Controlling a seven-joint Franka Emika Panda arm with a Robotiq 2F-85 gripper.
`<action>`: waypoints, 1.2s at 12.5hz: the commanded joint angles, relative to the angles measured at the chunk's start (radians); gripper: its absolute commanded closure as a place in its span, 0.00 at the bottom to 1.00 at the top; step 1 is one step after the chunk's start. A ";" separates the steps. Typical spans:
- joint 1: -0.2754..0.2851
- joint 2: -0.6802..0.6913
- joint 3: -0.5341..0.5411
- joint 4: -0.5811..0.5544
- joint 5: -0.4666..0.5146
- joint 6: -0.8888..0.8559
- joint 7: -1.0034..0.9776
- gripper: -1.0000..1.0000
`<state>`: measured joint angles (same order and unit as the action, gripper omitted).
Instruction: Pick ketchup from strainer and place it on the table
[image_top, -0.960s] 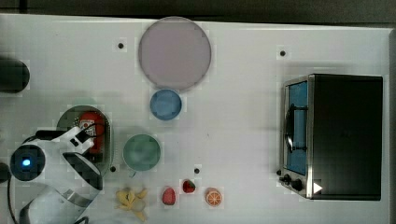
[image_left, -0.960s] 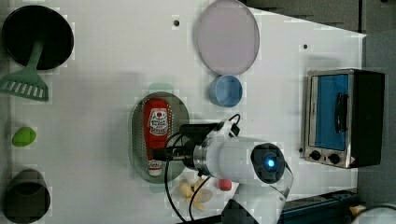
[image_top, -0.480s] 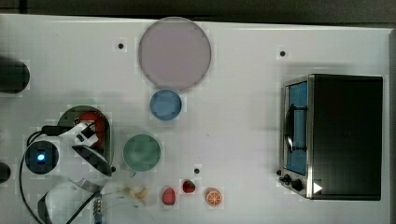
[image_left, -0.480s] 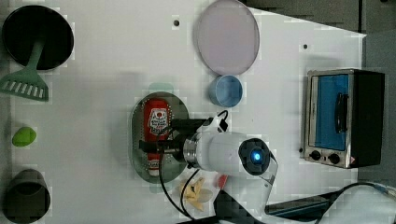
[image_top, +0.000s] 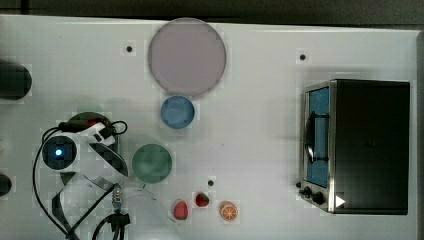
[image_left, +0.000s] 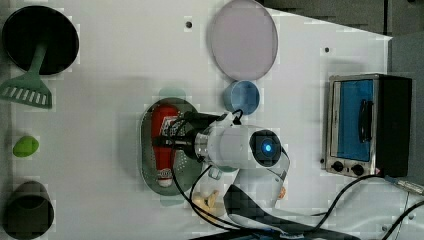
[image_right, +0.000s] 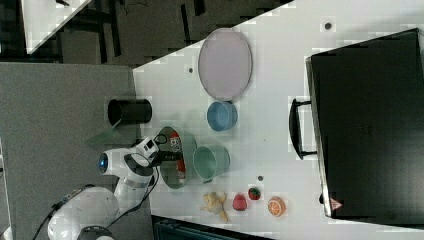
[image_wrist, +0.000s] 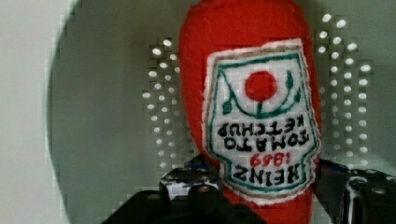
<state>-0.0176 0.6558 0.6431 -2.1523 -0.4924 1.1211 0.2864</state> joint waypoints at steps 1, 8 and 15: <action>0.026 -0.037 0.017 0.013 -0.006 -0.020 0.053 0.42; -0.024 -0.303 0.111 0.052 0.237 -0.260 0.044 0.42; -0.133 -0.405 0.044 0.351 0.402 -0.745 -0.151 0.42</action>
<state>-0.0742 0.2332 0.7520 -1.8076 -0.1148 0.4172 0.2166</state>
